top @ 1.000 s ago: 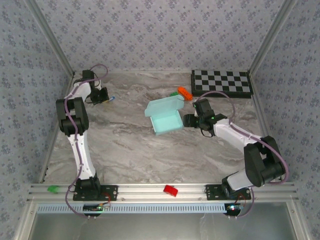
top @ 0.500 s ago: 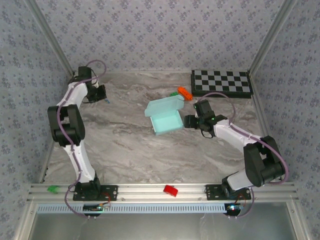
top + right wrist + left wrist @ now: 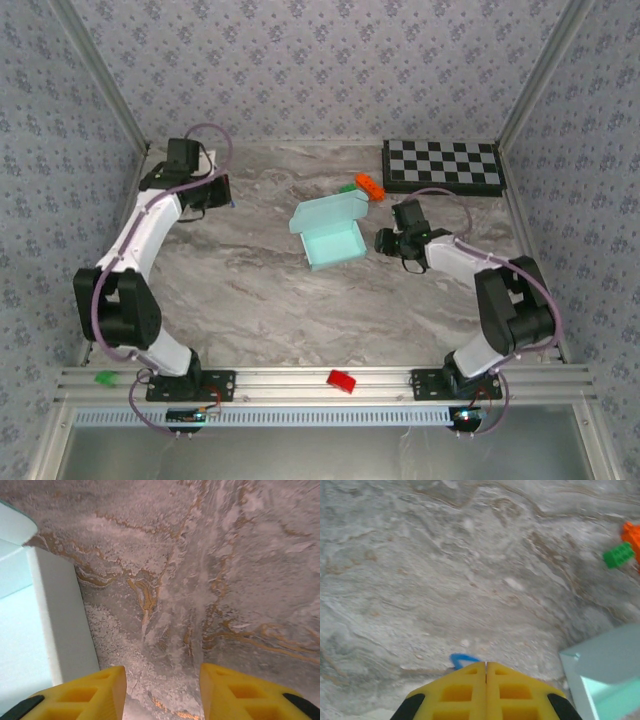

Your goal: Fold the paper box

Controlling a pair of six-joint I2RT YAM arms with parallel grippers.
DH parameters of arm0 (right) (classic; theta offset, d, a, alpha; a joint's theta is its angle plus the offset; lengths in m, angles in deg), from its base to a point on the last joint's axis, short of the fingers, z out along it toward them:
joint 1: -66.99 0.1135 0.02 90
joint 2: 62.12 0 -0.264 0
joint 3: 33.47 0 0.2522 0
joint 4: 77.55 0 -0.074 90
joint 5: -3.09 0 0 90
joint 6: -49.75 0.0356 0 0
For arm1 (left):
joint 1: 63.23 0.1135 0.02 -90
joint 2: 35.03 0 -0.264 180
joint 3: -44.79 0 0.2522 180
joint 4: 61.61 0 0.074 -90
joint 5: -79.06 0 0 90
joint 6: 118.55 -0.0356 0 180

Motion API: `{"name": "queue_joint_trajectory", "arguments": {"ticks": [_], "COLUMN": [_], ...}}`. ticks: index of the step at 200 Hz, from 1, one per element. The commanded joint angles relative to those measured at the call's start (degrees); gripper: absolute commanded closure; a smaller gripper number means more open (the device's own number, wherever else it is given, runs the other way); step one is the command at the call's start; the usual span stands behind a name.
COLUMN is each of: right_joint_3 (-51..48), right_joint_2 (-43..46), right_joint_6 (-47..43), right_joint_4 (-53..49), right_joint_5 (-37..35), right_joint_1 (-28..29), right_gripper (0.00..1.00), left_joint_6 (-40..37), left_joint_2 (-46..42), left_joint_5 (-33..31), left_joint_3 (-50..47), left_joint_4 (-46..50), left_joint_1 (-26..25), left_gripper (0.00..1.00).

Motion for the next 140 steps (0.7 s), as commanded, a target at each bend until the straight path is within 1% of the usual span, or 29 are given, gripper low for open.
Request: {"name": "queue_joint_trajectory", "arguments": {"ticks": [1, 38, 82, 105, 140], "right_joint_3": [2.5, 3.3, 3.1, 2.8, 3.0], "right_joint_2": [-2.2, -5.5, -6.6, -6.8, -7.4], "right_joint_6": [1.3, 1.1, 1.2, 1.4, 1.3], "right_joint_4": [2.0, 2.5, 3.5, 4.4, 5.5], "right_joint_5": [1.2, 1.5, 3.2, 4.2, 5.2], "right_joint_1": [0.8, 2.4, 4.8, 6.0, 7.8], "right_gripper": [0.57, 0.59, 0.61, 0.61, 0.62], "left_joint_6": [0.6, 2.0, 2.6, 1.4, 1.7], "left_joint_2": [-4.7, -9.0, -11.9, -12.9, -12.2], "left_joint_5": [0.5, -0.4, -4.0, -2.6, -0.5], "left_joint_3": [-1.5, -4.7, -7.2, -8.3, -9.5], "left_joint_4": [0.6, 0.1, -0.9, -2.2, -4.5], "left_joint_1": [-2.5, -9.9, -17.2, -19.3, -20.7], "left_gripper": [1.00, 1.00, 1.00, 1.00, 1.00]}}
